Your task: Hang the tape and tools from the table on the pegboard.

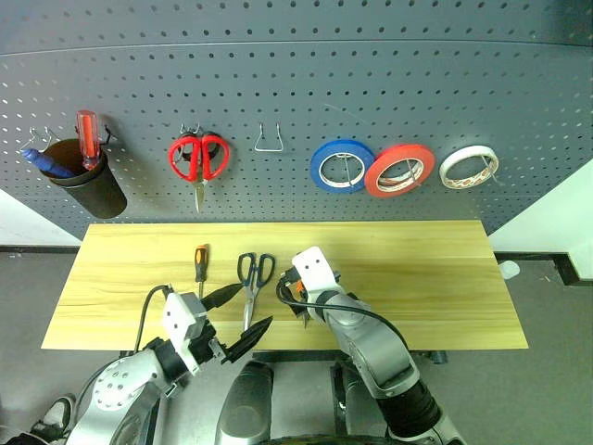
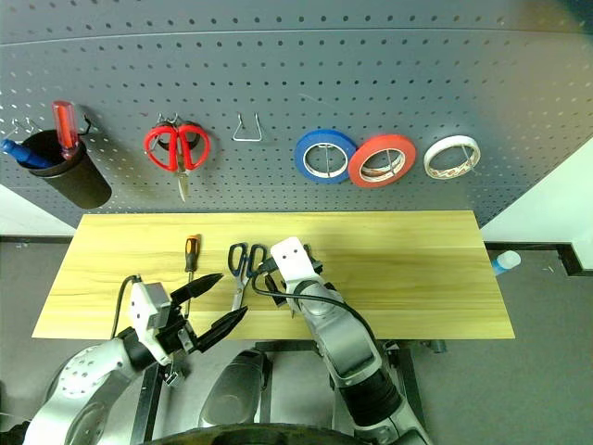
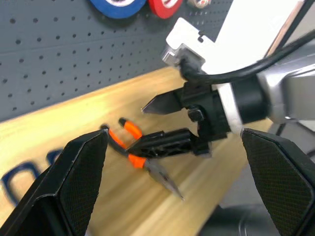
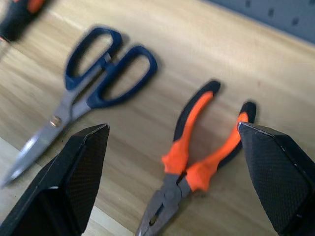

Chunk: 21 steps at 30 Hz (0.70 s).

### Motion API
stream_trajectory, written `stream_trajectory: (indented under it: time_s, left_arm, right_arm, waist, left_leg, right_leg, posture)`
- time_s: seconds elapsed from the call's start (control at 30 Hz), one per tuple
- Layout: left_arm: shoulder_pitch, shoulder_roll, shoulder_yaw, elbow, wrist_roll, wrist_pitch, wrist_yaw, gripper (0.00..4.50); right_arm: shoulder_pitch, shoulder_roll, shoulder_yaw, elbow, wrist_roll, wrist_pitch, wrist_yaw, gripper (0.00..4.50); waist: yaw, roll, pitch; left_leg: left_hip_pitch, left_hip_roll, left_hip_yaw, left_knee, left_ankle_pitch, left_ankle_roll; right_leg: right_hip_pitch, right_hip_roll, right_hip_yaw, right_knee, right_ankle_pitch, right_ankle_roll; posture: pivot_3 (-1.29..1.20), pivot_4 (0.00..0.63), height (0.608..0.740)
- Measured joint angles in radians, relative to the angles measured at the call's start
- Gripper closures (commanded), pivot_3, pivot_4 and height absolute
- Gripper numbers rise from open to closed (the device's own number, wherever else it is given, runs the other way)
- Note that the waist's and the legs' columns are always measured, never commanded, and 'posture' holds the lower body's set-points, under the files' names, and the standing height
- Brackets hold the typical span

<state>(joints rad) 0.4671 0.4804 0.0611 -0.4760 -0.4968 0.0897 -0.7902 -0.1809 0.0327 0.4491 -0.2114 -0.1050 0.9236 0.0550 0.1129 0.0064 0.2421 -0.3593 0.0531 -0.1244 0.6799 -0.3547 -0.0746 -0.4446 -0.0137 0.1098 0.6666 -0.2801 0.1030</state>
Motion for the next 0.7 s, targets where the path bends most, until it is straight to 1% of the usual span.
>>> stream_trajectory:
  time_s: [0.2,0.3,0.33,0.37,0.7]
  left_arm:
    - [0.154,0.013,0.091,-0.012,-0.053,-0.079,-0.094,0.00]
    - [0.201,0.010,0.106,-0.020,-0.061,-0.108,-0.123,0.00]
    - [0.212,0.009,0.110,-0.022,-0.061,-0.117,-0.127,0.00]
    - [0.219,0.009,0.112,-0.026,-0.061,-0.123,-0.130,0.00]
    - [0.230,-0.007,0.091,-0.063,-0.050,-0.137,-0.110,0.00]
  right_arm:
    - [-0.070,0.019,-0.006,0.082,-0.015,-0.027,-0.038,0.15]
    - [-0.087,0.023,-0.007,0.107,-0.020,-0.040,-0.046,0.15]
    - [-0.091,0.024,-0.007,0.116,-0.020,-0.040,-0.048,0.15]
    - [-0.095,0.025,-0.007,0.123,-0.020,-0.040,-0.049,0.15]
    - [-0.146,0.056,-0.044,0.137,-0.029,-0.019,-0.141,0.15]
  waist:
    - [-0.001,-0.002,0.014]
    - [0.002,-0.003,0.015]
    - [0.002,-0.003,0.015]
    - [0.003,-0.003,0.016]
    - [0.003,-0.002,0.016]
  left_leg:
    - [-0.003,0.000,0.000,0.000,0.000,0.000]
    - [-0.012,0.000,0.000,0.001,0.000,0.000]
    - [-0.015,0.000,0.000,0.001,0.000,0.000]
    - [-0.016,0.000,0.000,0.001,0.000,0.000]
    - [-0.016,0.000,0.000,0.001,0.000,0.000]
  right_leg:
    - [-0.002,0.000,0.000,0.000,-0.001,0.001]
    - [-0.011,0.000,0.000,0.000,-0.001,0.000]
    - [-0.015,0.000,0.000,0.000,0.000,0.000]
    - [-0.016,0.000,0.000,0.001,0.000,0.000]
    - [-0.016,0.000,-0.001,0.000,0.000,0.000]
  posture:
    - [0.36,0.256,0.681]
    - [0.36,0.255,0.681]
    - [0.37,0.255,0.681]
    - [0.37,0.255,0.681]
    - [0.38,0.257,0.681]
